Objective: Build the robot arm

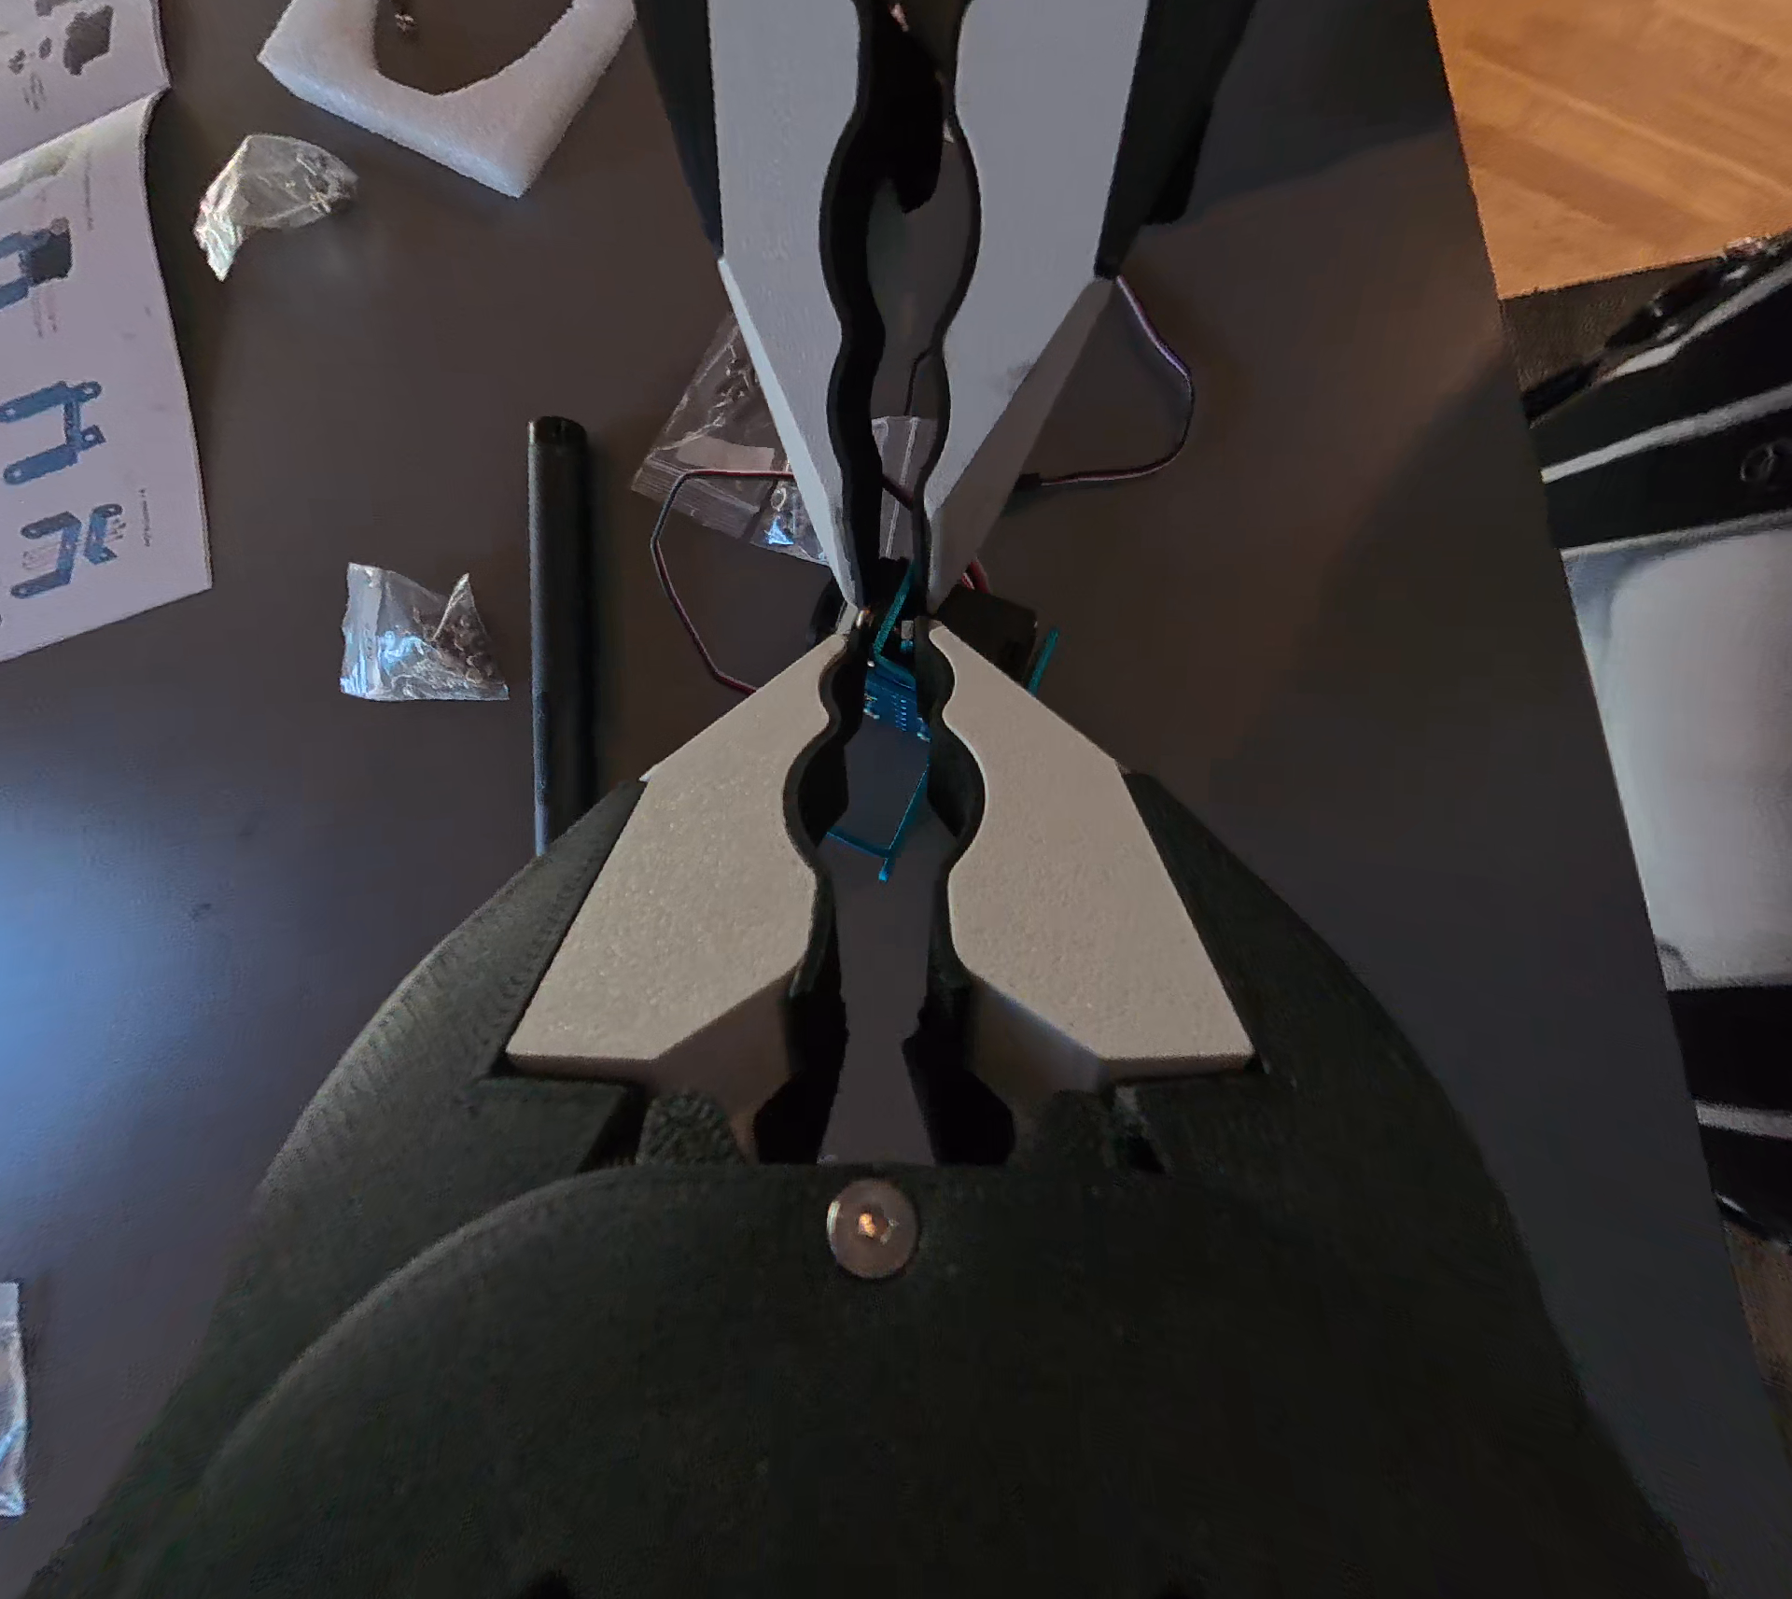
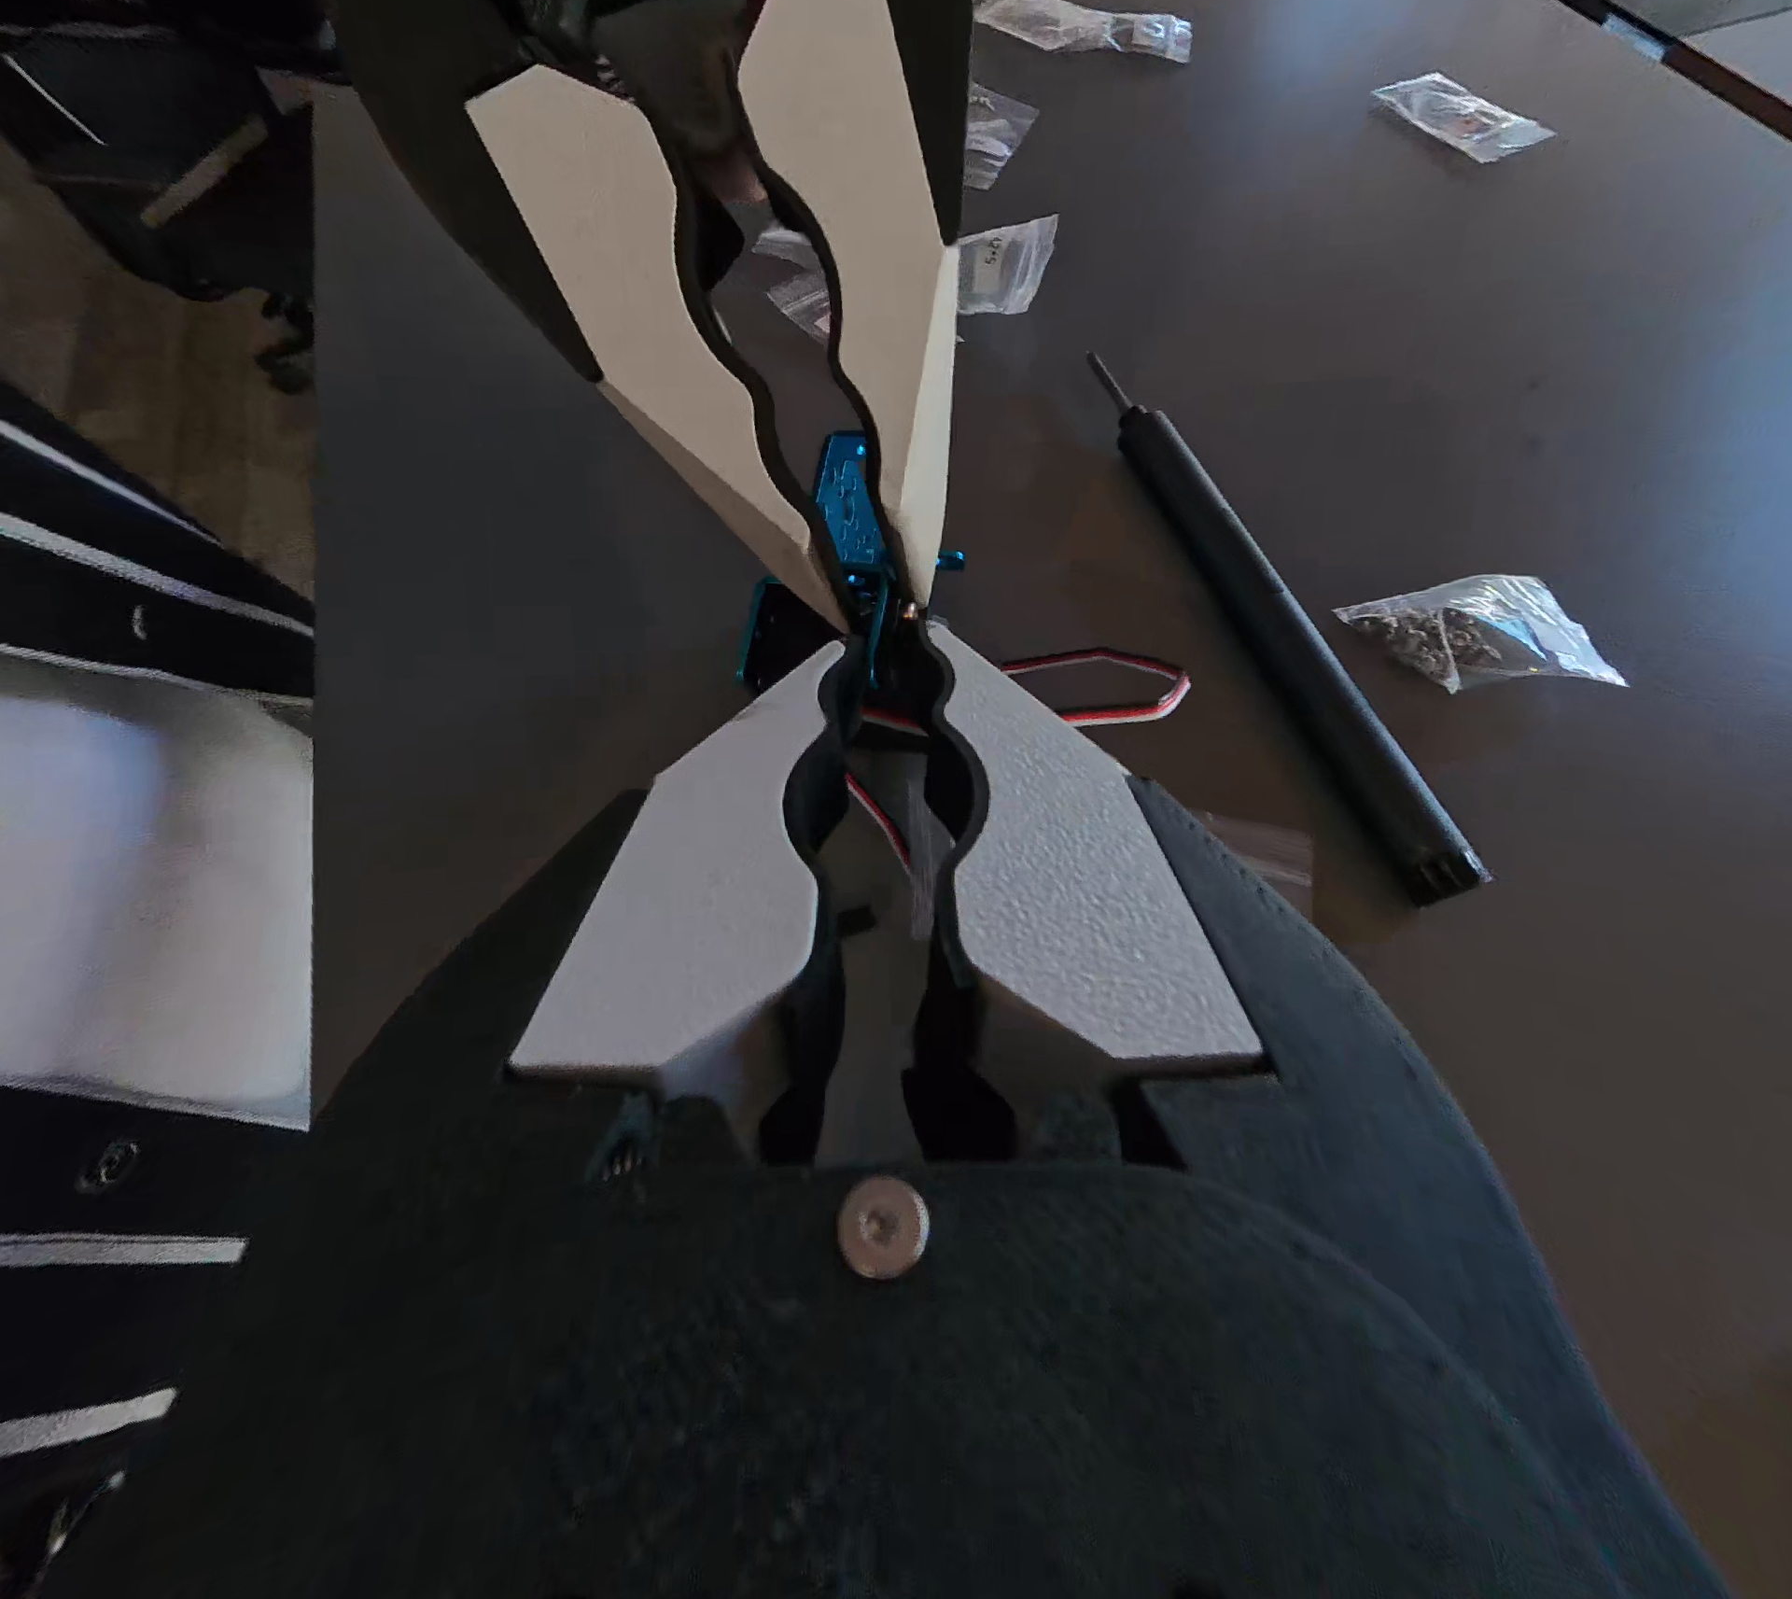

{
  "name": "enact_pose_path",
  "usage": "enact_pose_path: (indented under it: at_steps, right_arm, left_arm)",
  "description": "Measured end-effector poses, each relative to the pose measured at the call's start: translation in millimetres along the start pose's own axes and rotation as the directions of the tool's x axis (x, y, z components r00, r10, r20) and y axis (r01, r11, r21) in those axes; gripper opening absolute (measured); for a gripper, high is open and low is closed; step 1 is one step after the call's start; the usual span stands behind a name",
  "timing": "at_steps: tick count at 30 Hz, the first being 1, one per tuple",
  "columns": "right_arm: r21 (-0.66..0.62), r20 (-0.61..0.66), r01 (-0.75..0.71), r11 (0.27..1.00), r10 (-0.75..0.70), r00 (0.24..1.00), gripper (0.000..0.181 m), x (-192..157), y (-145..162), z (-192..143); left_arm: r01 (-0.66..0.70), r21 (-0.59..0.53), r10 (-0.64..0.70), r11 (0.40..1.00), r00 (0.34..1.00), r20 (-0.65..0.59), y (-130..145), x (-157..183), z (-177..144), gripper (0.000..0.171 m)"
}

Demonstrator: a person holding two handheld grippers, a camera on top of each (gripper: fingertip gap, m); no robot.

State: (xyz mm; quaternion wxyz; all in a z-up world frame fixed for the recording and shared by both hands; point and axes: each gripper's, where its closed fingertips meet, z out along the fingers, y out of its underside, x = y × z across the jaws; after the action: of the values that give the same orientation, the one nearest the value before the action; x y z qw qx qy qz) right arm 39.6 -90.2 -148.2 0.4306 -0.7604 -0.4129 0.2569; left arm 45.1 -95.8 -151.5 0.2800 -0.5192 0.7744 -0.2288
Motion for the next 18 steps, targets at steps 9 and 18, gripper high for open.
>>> enact_pose_path:
  at_steps: [9,18]
  right_arm:
    - [0.014,0.052,0.022,1.000,-0.023,0.998,0.008,0.9,-0.5,0.7]
    - [0.025,0.048,0.045,0.999,-0.046,0.998,0.009,2.5,-0.7,1.0]
  left_arm:
    - [-0.149,-0.058,0.143,0.987,0.986,-0.087,0.8,-0.7,-0.2,0.009]
    - [-0.258,-0.133,0.232,0.957,0.956,-0.181,2.7,-2.5,-0.3,0.008]
